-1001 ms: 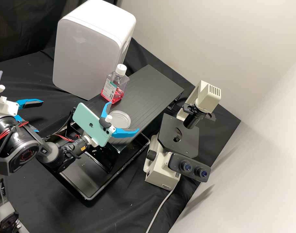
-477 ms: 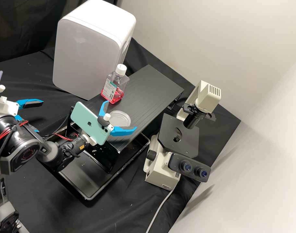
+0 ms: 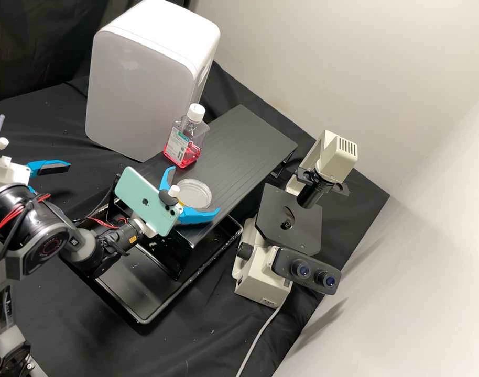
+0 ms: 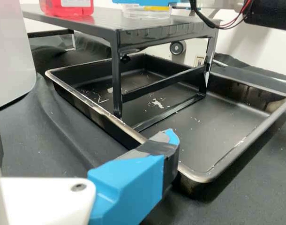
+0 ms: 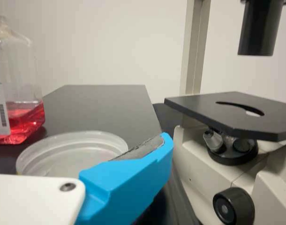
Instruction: Remove the lid from the petri dish
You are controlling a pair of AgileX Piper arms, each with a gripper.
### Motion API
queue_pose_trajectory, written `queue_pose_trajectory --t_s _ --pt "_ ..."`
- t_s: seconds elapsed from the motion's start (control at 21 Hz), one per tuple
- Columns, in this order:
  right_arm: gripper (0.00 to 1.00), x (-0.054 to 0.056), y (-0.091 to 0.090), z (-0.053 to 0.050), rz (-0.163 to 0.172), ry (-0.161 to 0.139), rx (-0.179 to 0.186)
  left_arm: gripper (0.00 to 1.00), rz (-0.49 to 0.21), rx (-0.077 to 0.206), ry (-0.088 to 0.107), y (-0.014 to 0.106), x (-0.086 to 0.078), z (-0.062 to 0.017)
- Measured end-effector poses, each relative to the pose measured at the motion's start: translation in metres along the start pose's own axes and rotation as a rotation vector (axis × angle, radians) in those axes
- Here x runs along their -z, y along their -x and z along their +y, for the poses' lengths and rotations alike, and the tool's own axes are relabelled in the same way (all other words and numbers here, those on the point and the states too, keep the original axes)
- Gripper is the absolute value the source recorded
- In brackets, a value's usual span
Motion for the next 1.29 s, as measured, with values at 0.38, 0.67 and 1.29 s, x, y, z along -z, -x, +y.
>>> queue_pose_trajectory --t_s 0.38,0.67,1.29 --pt "0.00 -0.0009 -0.0001 -0.0009 -0.006 0.000 0.006 1.00 0.000 0.000 0.000 -0.0022 0.0000 -0.0002" --pt "0.00 -0.0009 -0.0001 -0.0009 -0.006 0.000 0.006 1.00 -0.002 0.001 -0.001 -0.0022 -0.0006 -0.0003" --pt "0.00 -0.0009 -0.0001 -0.0009 -0.006 0.000 0.006 1.00 -0.004 0.001 -0.001 -0.0022 -0.0010 -0.0005"
